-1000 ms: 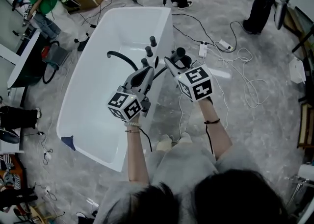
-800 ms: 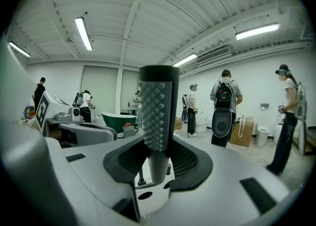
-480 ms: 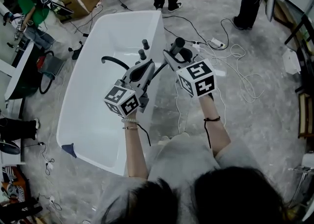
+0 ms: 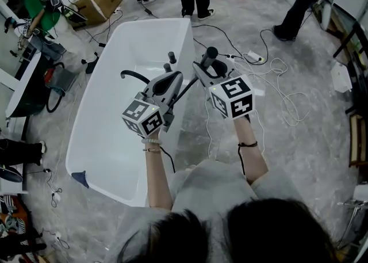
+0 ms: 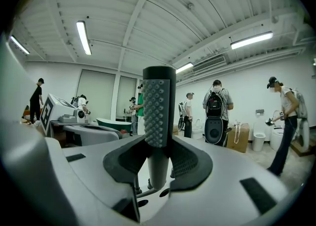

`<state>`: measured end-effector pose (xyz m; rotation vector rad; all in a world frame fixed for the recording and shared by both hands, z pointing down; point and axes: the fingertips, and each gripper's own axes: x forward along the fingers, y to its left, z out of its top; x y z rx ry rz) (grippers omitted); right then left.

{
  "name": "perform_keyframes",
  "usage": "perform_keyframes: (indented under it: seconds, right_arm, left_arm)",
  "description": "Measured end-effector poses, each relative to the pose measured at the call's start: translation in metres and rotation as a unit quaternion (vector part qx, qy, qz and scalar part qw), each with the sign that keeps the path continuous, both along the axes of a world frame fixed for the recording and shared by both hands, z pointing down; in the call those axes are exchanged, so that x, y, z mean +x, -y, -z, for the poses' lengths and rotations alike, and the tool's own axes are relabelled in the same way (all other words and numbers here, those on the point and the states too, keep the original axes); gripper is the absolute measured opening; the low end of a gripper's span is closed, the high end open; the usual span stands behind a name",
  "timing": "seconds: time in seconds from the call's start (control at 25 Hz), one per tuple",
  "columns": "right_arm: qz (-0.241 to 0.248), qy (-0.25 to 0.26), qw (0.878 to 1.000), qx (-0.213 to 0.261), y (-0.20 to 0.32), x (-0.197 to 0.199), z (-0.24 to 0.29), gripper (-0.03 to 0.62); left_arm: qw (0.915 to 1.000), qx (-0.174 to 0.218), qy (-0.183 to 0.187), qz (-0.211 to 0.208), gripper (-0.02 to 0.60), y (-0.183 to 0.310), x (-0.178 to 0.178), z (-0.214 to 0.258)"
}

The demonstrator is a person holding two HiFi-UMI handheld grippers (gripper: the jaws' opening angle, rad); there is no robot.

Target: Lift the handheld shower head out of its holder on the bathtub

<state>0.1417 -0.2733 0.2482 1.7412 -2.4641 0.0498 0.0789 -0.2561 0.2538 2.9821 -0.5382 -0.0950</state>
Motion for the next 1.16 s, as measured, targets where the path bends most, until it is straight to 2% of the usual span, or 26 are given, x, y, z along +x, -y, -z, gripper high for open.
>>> perform_keyframes:
  seconds: [0.48, 1.16]
  right_arm:
    - [0.001, 0.003, 1.0, 0.0, 0.0041, -0.0048, 0.0006, 0.132]
    - [0.006, 0.013, 1.0, -0.001, 0.0037, 0.0004, -0.0048, 0.132]
  left_arm:
    - [0.9999, -0.004, 0.004, 0.009, 0.006, 0.006, -0.0101, -0.0019]
    - [0.9999, -0.012, 0.005, 0.003, 0.006, 0.0047, -0.0011, -0.0067]
